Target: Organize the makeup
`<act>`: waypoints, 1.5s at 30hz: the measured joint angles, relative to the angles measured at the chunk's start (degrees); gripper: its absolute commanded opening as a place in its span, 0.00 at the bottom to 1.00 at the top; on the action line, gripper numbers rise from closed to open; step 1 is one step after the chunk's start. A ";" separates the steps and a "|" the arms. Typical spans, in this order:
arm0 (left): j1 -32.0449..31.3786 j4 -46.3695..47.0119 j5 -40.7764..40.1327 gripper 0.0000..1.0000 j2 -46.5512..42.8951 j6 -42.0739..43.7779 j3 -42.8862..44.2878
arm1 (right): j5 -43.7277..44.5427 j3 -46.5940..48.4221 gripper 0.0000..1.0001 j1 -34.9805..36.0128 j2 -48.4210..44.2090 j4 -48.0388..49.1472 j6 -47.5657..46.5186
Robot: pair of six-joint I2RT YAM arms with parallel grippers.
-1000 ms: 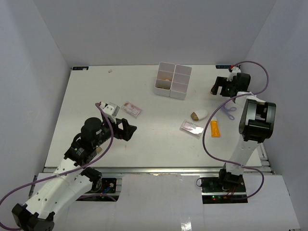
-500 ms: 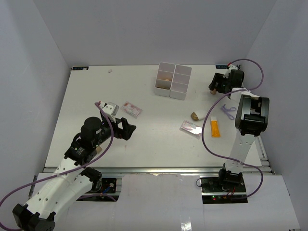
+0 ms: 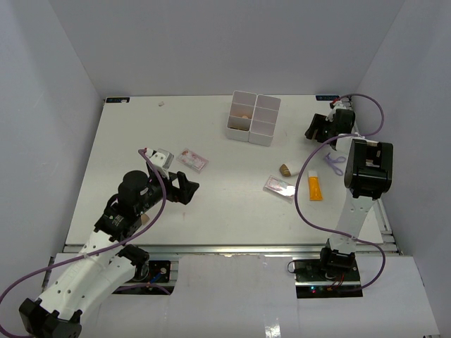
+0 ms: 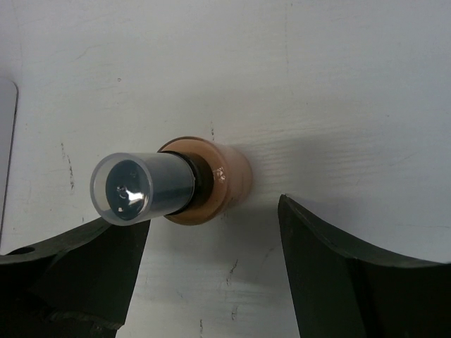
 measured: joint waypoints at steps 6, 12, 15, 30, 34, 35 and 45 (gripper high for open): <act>0.02 0.02 0.15 0.98 -0.02 0.00 0.00 | 1.08 -0.10 0.71 0.44 0.00 0.61 -0.32; 0.02 0.01 0.38 0.98 0.00 0.00 0.00 | 2.14 0.00 0.67 1.07 0.00 0.72 -1.51; 0.04 0.02 0.41 0.98 0.00 0.00 0.00 | 2.77 0.11 0.63 1.57 0.00 0.87 -2.45; 0.39 0.04 0.56 0.98 0.24 0.00 0.00 | 4.69 0.95 0.37 2.56 0.00 1.89 -7.09; 0.39 0.04 0.56 0.98 0.24 0.00 0.00 | 4.90 0.95 0.30 2.58 0.02 1.93 -8.39; 0.39 0.04 0.56 0.98 0.24 0.00 0.00 | 4.89 0.95 0.29 2.58 0.02 1.94 -8.65; 0.44 0.07 0.70 0.98 0.24 0.00 -0.02 | 1.52 -1.93 0.19 2.58 -2.38 2.54 -11.63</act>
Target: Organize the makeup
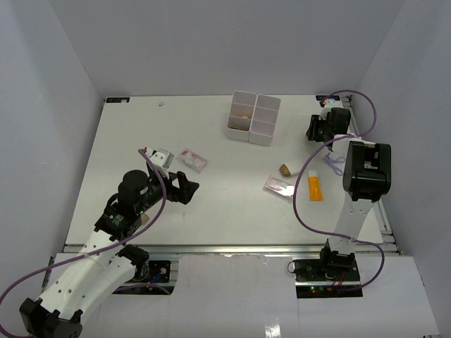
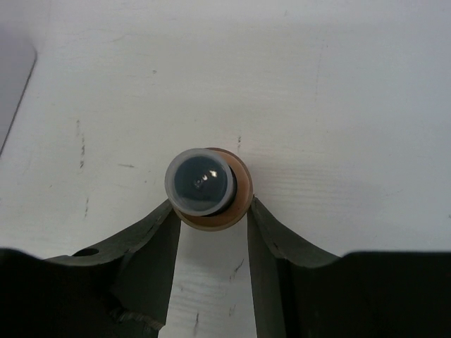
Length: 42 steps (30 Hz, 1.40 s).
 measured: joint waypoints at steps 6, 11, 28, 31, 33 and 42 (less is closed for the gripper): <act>0.10 0.17 0.59 0.98 -0.14 -0.01 0.00 | -6.16 -2.85 0.16 0.00 -8.42 -4.45 -6.05; 0.16 0.36 0.83 0.98 -0.70 -0.02 0.00 | -11.91 -2.77 0.14 0.56 -17.11 -10.84 -13.50; 0.24 0.40 0.63 0.98 -0.92 -0.04 -0.25 | -9.55 9.47 0.15 17.81 -21.11 -33.72 -30.94; 0.25 0.38 0.61 0.98 -0.53 -0.04 -0.51 | -7.63 11.65 0.16 19.61 -19.60 -34.85 -31.93; 0.25 0.34 0.51 0.98 -0.30 -0.05 -0.63 | -6.36 13.09 0.16 21.02 -18.09 -35.73 -32.50; 0.25 0.35 0.35 0.98 -0.15 -0.05 -0.72 | -2.56 18.41 0.17 25.27 -9.79 -37.85 -33.39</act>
